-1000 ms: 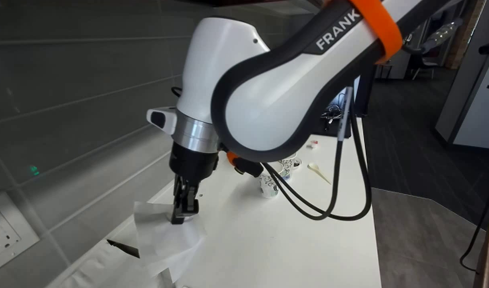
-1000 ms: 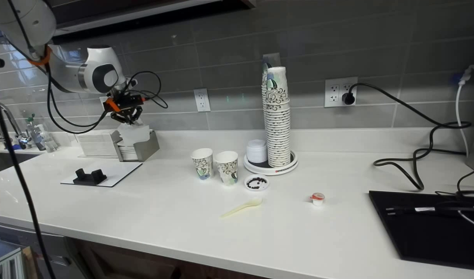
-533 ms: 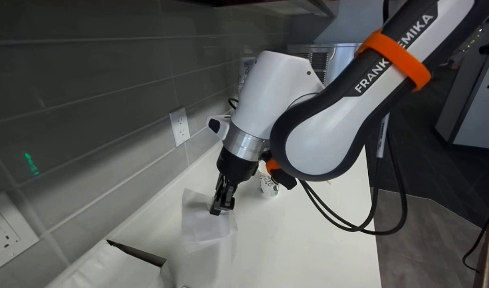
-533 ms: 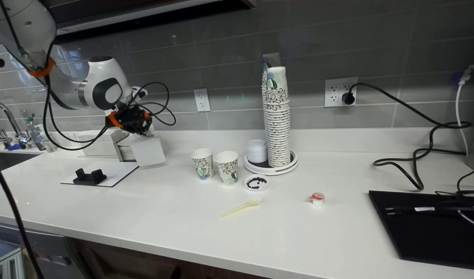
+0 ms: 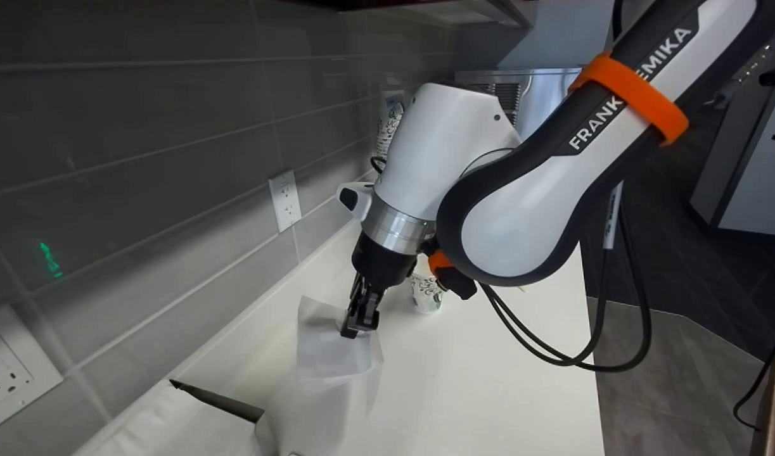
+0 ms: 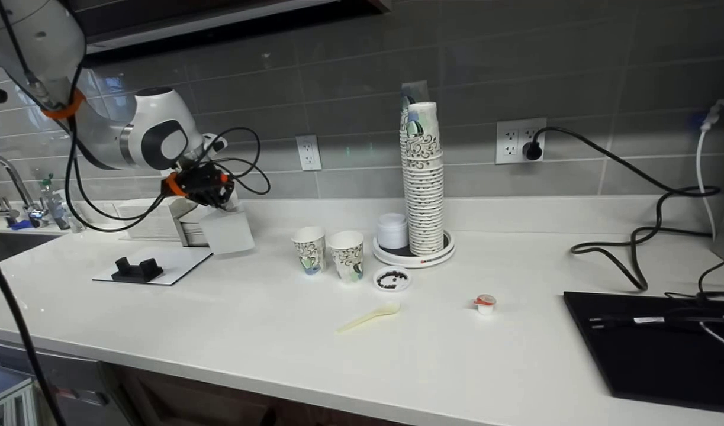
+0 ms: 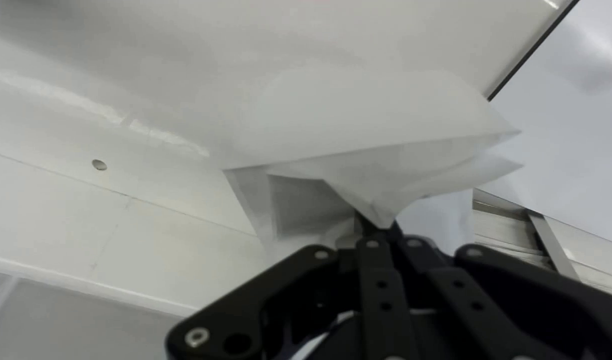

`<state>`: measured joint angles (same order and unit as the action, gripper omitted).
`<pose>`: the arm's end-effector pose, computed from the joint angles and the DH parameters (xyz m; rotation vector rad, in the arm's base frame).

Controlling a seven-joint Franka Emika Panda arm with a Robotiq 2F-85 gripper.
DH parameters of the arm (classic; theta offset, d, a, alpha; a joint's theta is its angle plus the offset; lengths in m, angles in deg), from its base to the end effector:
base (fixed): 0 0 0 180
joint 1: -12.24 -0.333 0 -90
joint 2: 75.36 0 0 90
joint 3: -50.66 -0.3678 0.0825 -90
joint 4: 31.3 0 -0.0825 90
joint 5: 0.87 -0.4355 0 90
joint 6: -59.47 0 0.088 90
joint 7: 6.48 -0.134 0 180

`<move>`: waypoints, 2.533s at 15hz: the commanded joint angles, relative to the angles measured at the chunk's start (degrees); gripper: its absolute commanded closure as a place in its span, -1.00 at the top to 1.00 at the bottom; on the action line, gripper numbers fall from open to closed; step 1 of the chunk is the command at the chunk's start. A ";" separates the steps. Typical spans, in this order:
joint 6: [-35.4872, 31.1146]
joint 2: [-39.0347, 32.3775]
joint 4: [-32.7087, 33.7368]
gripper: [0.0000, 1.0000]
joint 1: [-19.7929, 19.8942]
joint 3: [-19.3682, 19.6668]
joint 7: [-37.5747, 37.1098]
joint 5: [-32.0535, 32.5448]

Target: Pick up two napkins and place them on the counter top

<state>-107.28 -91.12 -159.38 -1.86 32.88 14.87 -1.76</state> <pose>0.5426 0.3334 0.2805 -2.6720 -1.2683 -0.6040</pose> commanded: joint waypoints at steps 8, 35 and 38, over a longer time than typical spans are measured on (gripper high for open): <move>2.21 3.99 -8.43 -0.99 3.00 4.83 -10.12 1.20; -13.89 1.04 -24.09 -0.20 3.97 25.56 -23.52 2.96; -12.32 4.35 -26.09 0.20 0.58 29.23 -24.07 4.20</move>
<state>-120.29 -89.91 -183.49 2.45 58.22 -6.78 -0.03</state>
